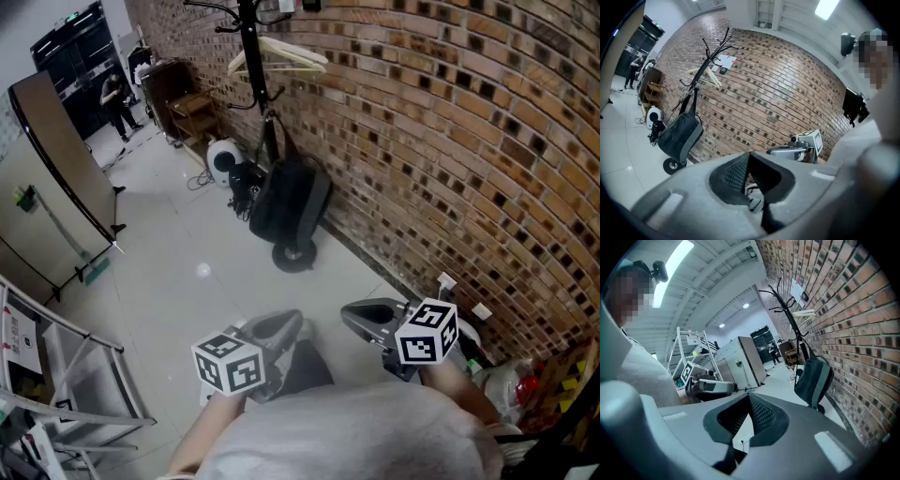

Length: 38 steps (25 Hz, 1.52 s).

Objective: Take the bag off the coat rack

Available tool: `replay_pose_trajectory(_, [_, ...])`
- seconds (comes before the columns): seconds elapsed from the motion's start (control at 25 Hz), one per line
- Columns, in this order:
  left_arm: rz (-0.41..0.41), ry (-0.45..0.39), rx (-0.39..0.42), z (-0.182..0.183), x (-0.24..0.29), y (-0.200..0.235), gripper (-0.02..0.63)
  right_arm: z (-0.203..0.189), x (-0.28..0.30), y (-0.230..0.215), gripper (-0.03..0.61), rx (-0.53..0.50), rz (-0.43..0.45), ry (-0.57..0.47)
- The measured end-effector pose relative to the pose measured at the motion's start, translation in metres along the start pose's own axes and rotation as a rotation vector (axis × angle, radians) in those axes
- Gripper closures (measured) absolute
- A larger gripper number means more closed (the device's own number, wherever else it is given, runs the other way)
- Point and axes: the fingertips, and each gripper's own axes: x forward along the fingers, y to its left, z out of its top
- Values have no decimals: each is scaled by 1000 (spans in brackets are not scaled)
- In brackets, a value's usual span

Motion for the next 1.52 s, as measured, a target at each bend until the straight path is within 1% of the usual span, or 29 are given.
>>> replay_pose_trajectory(0.2, [-2, 10, -12, 29, 26, 72, 614, 26, 51, -55, 580, 13, -17, -2])
replay_pose_trajectory(0.32, [-2, 25, -18, 58, 46, 126, 614, 50, 91, -95, 580, 42, -28, -3])
replay_pose_trajectory(0.44, [-39, 22, -9, 106, 68, 177, 614, 87, 131, -139, 580, 69, -46, -5])
replay_pose_trajectory(0.6, [-63, -10, 16, 178, 93, 242, 614, 146, 176, -194, 580, 69, -69, -10])
replay_pose_trajectory(0.76, [-120, -30, 55, 235, 123, 284, 612, 194, 206, -244, 580, 50, -101, -7])
replay_pose_trajectory(0.88, [-127, -25, 44, 256, 142, 311, 612, 215, 223, -272, 580, 65, -121, -11])
replay_pose_trajectory(1.0, [-115, -21, 29, 267, 156, 337, 612, 222, 238, -293, 580, 83, -122, -1])
replay_pose_trajectory(1.16, [-105, -33, 57, 282, 167, 361, 613, 227, 251, -318, 580, 103, -123, 8])
replay_pose_trajectory(1.2, [-106, -35, 70, 285, 169, 367, 575, 230, 254, -324, 580, 111, -124, 4])
replay_pose_trajectory(1.28, [-109, -36, 108, 294, 175, 380, 528, 232, 261, -333, 580, 118, -124, 4])
replay_pose_trajectory(1.32, [-107, -36, 134, 299, 179, 387, 486, 232, 263, -337, 580, 117, -127, 9])
replay_pose_trajectory(1.36, [-105, -37, 159, 305, 185, 394, 431, 231, 264, -341, 580, 117, -132, 16])
replay_pose_trajectory(1.4, [-104, -38, 177, 311, 191, 402, 396, 231, 265, -346, 580, 118, -139, 23])
replay_pose_trajectory(1.52, [-106, -25, 183, 325, 214, 426, 287, 227, 264, -360, 580, 139, -162, 35])
